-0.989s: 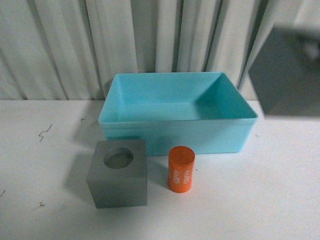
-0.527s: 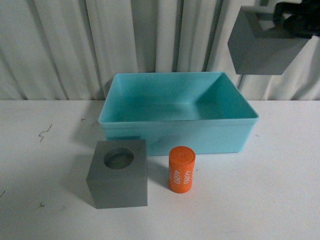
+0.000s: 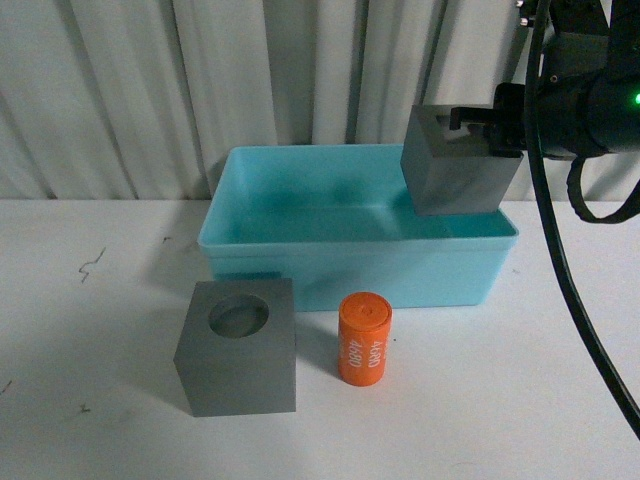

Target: Place gray and orange parts in blue box

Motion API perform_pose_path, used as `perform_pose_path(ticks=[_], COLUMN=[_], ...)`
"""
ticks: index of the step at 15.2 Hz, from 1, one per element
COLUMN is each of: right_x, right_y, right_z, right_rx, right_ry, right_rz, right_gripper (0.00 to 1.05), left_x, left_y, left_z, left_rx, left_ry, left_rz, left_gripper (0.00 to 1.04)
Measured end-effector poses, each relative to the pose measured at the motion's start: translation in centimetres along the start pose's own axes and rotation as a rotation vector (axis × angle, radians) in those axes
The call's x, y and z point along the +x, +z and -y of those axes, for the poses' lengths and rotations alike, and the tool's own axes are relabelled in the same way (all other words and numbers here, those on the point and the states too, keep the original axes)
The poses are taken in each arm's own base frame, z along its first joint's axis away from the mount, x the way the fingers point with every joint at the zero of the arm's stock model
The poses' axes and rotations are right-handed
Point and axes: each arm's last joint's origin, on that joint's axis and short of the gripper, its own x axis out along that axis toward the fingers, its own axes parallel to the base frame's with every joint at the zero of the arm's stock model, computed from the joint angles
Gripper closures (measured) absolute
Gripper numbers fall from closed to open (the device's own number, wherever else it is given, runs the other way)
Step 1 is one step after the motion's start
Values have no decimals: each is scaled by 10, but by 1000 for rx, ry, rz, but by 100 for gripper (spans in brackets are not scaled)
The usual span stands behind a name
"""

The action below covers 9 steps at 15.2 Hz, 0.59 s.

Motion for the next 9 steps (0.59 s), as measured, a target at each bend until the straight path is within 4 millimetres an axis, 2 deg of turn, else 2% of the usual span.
perform_pose_path(ticks=[7, 9], right_x=[2, 1], right_y=[-17, -18], right_z=[0, -1], right_rx=[15, 13], right_ry=[-52, -62], right_rz=[-85, -88], right_gripper=[85, 66], left_x=[0, 0], left_y=[0, 0], left_z=[0, 0], left_rx=[0, 0], left_ry=[0, 0], left_rz=[0, 0], left_gripper=[7, 7])
